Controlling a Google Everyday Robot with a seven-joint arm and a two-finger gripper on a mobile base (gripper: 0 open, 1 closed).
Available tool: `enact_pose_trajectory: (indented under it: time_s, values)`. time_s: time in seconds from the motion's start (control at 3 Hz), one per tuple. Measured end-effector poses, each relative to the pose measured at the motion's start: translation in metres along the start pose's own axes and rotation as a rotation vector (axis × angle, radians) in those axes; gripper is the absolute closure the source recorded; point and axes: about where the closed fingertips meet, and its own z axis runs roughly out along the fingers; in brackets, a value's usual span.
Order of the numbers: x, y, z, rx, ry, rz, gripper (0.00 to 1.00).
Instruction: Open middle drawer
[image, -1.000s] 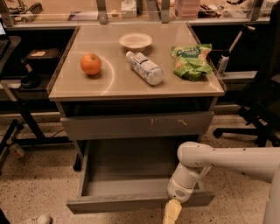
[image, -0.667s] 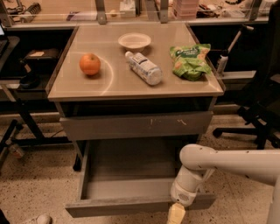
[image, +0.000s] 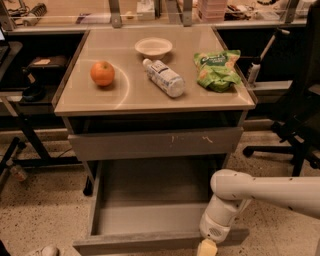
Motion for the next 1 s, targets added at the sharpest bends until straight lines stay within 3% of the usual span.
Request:
enact_pose_trajectory:
  time_s: [0.33, 0.67, 1.0]
  values:
    - [0.002, 0.003, -0.001, -0.002, 0.0, 0.003, 0.0]
    - [0.025, 0.024, 0.0, -0.014, -0.005, 0.045, 0.0]
    - [0.025, 0.024, 0.0, -0.014, -0.005, 0.045, 0.0]
